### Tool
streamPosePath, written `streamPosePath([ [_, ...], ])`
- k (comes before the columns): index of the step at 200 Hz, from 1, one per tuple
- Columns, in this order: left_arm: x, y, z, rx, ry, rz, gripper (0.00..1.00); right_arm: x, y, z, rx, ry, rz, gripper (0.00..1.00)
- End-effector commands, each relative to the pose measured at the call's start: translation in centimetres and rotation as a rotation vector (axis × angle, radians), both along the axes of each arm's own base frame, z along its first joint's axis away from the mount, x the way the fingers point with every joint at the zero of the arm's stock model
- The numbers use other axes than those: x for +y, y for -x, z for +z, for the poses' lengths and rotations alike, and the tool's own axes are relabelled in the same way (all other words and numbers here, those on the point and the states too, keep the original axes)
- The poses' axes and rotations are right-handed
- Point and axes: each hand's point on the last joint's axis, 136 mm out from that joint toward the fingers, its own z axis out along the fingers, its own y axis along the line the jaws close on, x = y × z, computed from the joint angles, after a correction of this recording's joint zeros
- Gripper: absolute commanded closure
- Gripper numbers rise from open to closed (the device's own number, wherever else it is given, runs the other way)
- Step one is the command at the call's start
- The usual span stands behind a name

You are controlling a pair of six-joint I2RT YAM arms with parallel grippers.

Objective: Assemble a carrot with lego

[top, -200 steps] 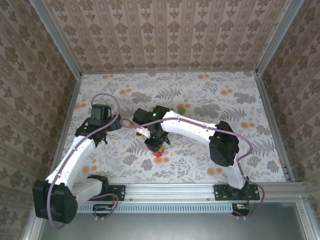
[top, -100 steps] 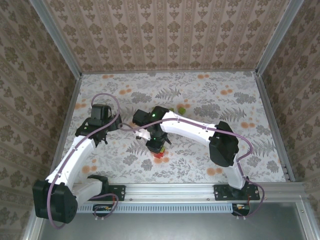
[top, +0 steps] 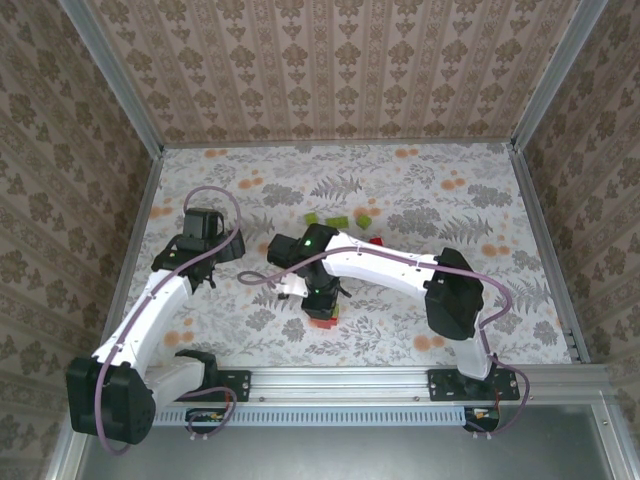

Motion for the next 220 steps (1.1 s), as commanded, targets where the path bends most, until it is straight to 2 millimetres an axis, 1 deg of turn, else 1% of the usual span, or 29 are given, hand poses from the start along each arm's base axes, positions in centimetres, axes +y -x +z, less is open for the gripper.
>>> streamPosePath([
  [1, 0.0, -0.3, 1.0, -0.016, -0.021, -0.005, 0.05, -1.9, 1.9, -0.2, 0.042, 0.075, 0.053, 0.67],
  [35, 0.0, -0.4, 1.0, -0.016, -0.022, -0.004, 0.05, -2.0, 2.2, -0.2, 0.042, 0.077, 0.061, 0.66],
  [59, 0.1, -0.3, 0.9, -0.013, -0.023, -0.003, 0.05, -1.4, 2.0, 0.2, 0.022, 0.044, 0.068, 0.63],
  [82, 0.0, -0.4, 1.1, -0.017, -0.022, -0.005, 0.05, -0.7, 1.8, 1.2, -0.007, -0.012, 0.078, 0.58],
  [101, 0.0, -0.4, 1.0, -0.016, -0.022, -0.005, 0.05, -0.2, 1.7, 2.1, -0.024, -0.052, 0.083, 0.49],
  [133, 0.0, -0.3, 1.0, -0.015, -0.024, -0.006, 0.05, 0.1, 1.9, 3.2, -0.034, -0.097, 0.092, 0.37],
  [152, 0.0, -0.4, 1.0, -0.015, -0.023, -0.006, 0.05, 0.0, 1.7, 3.7, -0.054, -0.106, 0.084, 0.33],
  [168, 0.0, -0.4, 1.1, -0.017, -0.023, -0.011, 0.05, -0.3, 0.6, 4.3, -0.128, -0.107, 0.057, 0.31],
  [181, -0.1, -0.3, 1.1, -0.018, -0.029, -0.020, 0.05, -0.9, -1.1, 5.3, -0.231, -0.123, 0.002, 0.28],
  [195, -0.2, -0.3, 1.3, -0.023, -0.031, -0.031, 0.05, -1.7, -3.2, 6.7, -0.294, -0.167, -0.120, 0.26],
  [207, -0.4, -0.1, 1.4, -0.029, -0.028, -0.042, 0.04, -3.2, -5.3, 7.5, -0.325, -0.201, -0.282, 0.25],
  [220, -0.4, -0.1, 1.6, -0.039, -0.027, -0.043, 0.04, -5.9, -8.0, 7.6, -0.365, -0.214, -0.484, 0.25],
])
